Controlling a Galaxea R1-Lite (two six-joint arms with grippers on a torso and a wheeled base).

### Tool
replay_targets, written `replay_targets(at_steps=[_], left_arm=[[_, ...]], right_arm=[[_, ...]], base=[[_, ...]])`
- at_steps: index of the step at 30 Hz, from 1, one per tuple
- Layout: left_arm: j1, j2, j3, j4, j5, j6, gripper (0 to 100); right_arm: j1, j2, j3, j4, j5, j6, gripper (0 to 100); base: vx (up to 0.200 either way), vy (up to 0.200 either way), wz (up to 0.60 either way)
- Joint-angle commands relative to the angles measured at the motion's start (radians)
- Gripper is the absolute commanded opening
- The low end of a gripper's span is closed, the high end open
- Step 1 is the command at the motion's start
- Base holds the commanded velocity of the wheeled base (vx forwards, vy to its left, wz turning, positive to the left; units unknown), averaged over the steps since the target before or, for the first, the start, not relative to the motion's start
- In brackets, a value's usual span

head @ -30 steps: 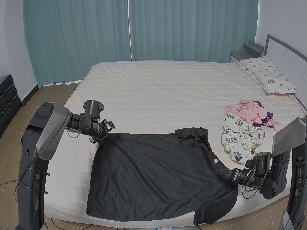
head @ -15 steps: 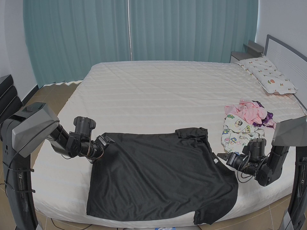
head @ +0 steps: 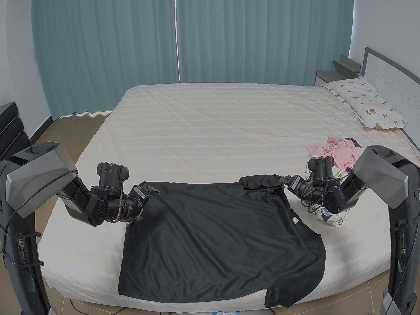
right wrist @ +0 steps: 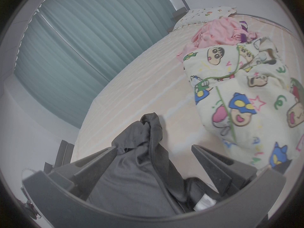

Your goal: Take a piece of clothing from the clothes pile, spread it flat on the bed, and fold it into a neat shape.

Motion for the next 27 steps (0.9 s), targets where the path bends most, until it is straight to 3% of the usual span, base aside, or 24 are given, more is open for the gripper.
replay_targets(at_steps=[1,2,3,10,14,27], left_arm=[[-0.003,-0.003,0.031,-0.038,0.000,-0.013,100],[-0.003,-0.003,0.031,-0.038,0.000,-0.013,100],[-0.003,-0.003,0.031,-0.038,0.000,-0.013,100],[-0.004,-0.003,0.033,-0.038,0.000,-0.011,100],[-0.004,-0.003,0.033,-0.038,0.002,-0.011,100],[-0.004,-0.002,0.033,-0.038,0.003,-0.011,100]], right_arm=[[0.029,0.163,-0.177,0.079,-0.037,0.019,100],[0.029,0.166,-0.186,0.087,-0.037,0.019,100],[0.027,0.172,-0.214,0.115,-0.037,0.016,0],[0.013,0.215,-0.412,0.273,-0.043,0.023,0],[-0.002,0.212,-0.484,0.274,-0.077,0.022,0],[-0.028,0.275,-0.667,0.203,-0.080,0.011,0]], base=[[0.000,0.000,0.00],[0.000,0.000,0.00],[0.000,0.000,0.00],[0.000,0.000,0.00],[0.000,0.000,0.00],[0.000,0.000,0.00]])
